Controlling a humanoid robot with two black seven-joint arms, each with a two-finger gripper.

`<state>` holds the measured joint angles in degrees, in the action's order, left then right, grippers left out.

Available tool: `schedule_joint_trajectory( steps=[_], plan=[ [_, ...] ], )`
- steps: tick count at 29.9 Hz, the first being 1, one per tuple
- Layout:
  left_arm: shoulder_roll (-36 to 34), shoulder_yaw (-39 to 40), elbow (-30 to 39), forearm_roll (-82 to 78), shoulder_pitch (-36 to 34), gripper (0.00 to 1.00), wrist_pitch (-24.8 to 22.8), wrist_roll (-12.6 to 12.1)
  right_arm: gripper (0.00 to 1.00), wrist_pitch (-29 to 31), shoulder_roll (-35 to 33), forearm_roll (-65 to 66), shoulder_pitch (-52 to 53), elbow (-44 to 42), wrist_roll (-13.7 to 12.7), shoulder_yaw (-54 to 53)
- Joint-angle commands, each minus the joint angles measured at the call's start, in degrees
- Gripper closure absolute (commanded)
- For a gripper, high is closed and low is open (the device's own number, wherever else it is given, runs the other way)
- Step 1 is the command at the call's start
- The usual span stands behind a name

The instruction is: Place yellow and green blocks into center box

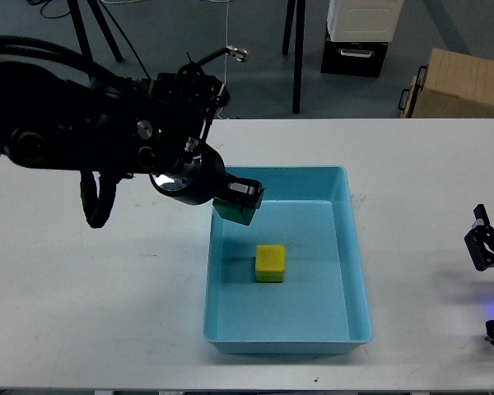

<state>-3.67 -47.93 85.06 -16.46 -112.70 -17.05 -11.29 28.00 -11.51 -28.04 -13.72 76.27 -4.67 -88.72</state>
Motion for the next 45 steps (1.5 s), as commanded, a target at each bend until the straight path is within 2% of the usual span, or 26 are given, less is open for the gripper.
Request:
schedule_joint_trajectory(
  steps=[1,5,6,9,11,14,19,21,26,31,33,37,42,45],
  plan=[
    [3.7,-0.3,-1.1,0.0,1.6,0.91,0.3,0.3,0.05,0.0,0.0,0.0,0.0,-0.1,0.0,0.0],
    [3.7,-0.1,-2.8,0.5,2.1,0.77,0.4,0.3,0.05,0.0,0.1,0.0,0.0,-0.1,0.0,0.0],
    [3.7,0.0,-3.1,0.5,2.1,0.71,0.5,0.3,0.05,0.0,0.1,0.0,0.0,-0.1,0.0,0.0],
    [3.7,0.2,-3.1,0.6,2.3,0.36,0.6,0.6,0.05,0.0,0.0,0.0,0.0,-0.1,0.0,0.0],
    [3.7,0.3,-3.3,0.7,2.4,0.17,0.5,1.8,0.05,0.0,-0.1,-0.2,-0.1,-0.1,0.0,-0.1],
    [3.7,0.6,-4.0,0.7,2.4,0.08,0.1,3.2,0.05,0.0,-0.1,0.0,-0.3,-0.2,0.0,-0.1],
    [3.7,2.5,-7.8,0.7,3.2,0.02,0.0,3.6,0.05,0.0,0.0,0.0,-0.3,-0.2,0.0,-0.2],
    [3.7,4.4,-10.4,0.8,3.2,0.01,-0.2,4.6,0.05,0.0,-0.1,-0.2,-0.3,-0.2,0.0,-0.2],
    [-2.4,13.8,-15.0,2.7,3.4,0.01,-0.4,10.6,0.05,0.0,-0.1,-0.2,0.0,-0.1,0.0,-0.2],
    [-8.4,19.6,-18.2,6.3,4.2,0.01,-10.6,15.6,0.05,0.0,-0.3,-0.2,1.5,-0.2,0.0,-0.6],
    [-11.9,22.4,-20.1,7.9,6.7,0.01,-10.9,18.7,0.05,0.0,-0.3,-0.2,2.0,-0.2,0.0,-0.5],
    [-15.5,34.1,-25.6,8.4,13.0,0.01,-10.9,22.4,0.05,0.0,-0.3,-0.2,2.5,-0.2,0.1,-0.4],
    [-18.0,46.8,-31.1,8.4,18.6,0.01,-10.9,24.6,0.05,0.0,-0.3,0.0,3.0,-0.2,0.1,-0.3],
    [-20.0,56.2,-32.9,8.4,24.4,0.01,-10.9,25.8,0.05,0.0,-0.4,0.0,3.0,-0.2,0.1,-0.4]
  ],
)
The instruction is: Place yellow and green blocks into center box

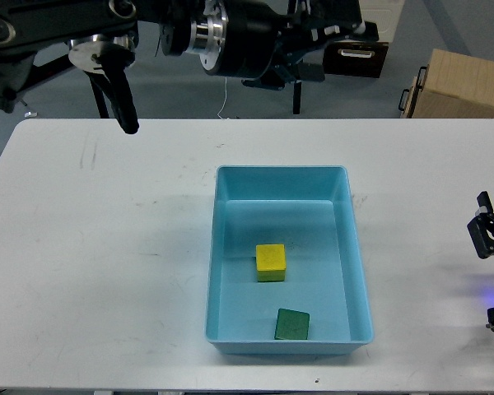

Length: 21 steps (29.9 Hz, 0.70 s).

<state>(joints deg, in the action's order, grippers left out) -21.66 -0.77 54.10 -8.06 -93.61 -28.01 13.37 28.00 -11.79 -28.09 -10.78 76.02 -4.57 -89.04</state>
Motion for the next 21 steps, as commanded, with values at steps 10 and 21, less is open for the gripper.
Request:
schedule_joint_trajectory(
  steps=[10,21],
  plan=[
    [-7.3,50.5,0.1,4.2,41.4,0.01,0.0,2.6,0.04,0.0,-2.8,0.2,0.1,1.3,0.0,-0.2],
    [-1.2,76.2,24.5,5.6,80.6,0.01,0.0,2.3,0.01,0.0,-3.9,0.2,-0.3,3.6,1.6,-1.1]
  ],
)
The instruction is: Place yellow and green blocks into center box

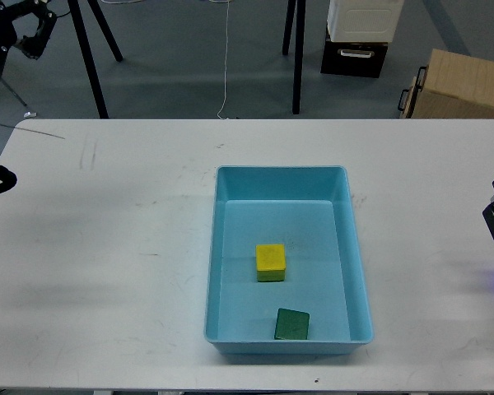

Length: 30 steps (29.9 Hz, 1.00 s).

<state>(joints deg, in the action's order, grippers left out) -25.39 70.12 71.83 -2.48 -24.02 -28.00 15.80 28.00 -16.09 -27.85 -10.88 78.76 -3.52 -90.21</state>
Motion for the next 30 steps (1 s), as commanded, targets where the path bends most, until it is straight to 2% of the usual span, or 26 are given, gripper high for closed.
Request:
schedule_joint_trajectory(
  steps=[1,6,14,20,30],
  plan=[
    [3.5,6.6,8.7,0.3,14.6,0.01,0.0,-0.2,0.01,0.0,0.5,0.0,-0.4,1.1,1.0,0.1],
    [8.4,10.7,16.3,4.8,29.4,0.01,0.0,-0.8,0.01,0.0,0.6,4.0,-1.4,1.4,2.0,0.5],
    [17.0,10.4,18.5,6.1,41.5,0.0,0.0,-1.5,0.01,0.0,0.9,6.8,-6.0,2.6,2.0,-0.2],
    [18.9,9.9,18.7,6.1,46.2,0.0,0.0,-2.4,0.01,0.0,1.8,6.8,-8.0,3.1,2.0,-2.1],
    [18.8,9.9,19.8,6.1,47.2,0.0,0.0,-2.5,0.01,0.0,2.8,6.8,-8.9,4.8,2.0,-2.8]
  ],
)
